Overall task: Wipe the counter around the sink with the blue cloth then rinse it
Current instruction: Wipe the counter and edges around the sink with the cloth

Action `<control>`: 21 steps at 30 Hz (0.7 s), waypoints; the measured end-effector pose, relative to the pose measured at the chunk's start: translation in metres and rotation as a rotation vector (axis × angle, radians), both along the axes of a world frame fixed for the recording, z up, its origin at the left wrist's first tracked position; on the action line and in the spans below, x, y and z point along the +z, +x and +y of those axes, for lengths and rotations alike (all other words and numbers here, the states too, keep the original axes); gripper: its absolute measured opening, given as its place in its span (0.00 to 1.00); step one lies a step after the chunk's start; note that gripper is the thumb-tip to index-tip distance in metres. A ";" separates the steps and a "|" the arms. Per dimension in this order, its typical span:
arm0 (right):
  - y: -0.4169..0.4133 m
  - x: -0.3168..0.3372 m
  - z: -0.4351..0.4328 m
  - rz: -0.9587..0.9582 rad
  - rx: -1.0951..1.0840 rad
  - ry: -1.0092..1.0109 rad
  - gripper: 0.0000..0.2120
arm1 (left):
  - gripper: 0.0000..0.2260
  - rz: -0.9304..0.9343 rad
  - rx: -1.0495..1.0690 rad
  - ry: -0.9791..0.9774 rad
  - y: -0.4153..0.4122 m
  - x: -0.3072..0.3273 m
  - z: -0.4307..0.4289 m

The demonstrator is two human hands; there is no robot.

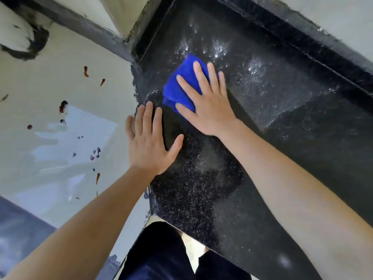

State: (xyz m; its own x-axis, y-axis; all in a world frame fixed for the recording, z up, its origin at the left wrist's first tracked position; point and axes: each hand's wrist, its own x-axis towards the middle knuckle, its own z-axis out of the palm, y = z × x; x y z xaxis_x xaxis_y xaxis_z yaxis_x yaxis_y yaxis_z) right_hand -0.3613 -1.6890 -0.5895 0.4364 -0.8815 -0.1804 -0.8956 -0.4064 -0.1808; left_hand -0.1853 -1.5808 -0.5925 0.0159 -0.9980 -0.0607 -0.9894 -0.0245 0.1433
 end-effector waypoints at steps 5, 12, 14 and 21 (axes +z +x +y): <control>0.073 0.002 -0.053 0.009 -0.006 0.042 0.34 | 0.37 -0.024 0.003 0.004 0.000 0.000 -0.002; -0.022 0.002 0.027 -0.054 -0.004 0.010 0.31 | 0.37 -0.032 0.008 0.033 0.000 0.002 -0.002; -0.064 0.004 0.081 -0.037 -0.090 0.038 0.31 | 0.37 -0.032 0.012 0.045 -0.002 0.004 -0.002; -0.150 0.014 0.189 0.049 -0.290 0.141 0.35 | 0.37 -0.045 0.013 0.067 -0.001 0.007 -0.002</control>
State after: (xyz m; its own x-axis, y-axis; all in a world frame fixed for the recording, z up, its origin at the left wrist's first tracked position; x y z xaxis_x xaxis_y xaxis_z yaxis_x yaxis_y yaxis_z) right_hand -0.5111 -1.5000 -0.5753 0.1588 -0.9325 -0.3245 -0.9794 -0.1073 -0.1709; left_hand -0.1868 -1.5830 -0.5860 0.0333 -0.9915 -0.1258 -0.9943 -0.0456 0.0967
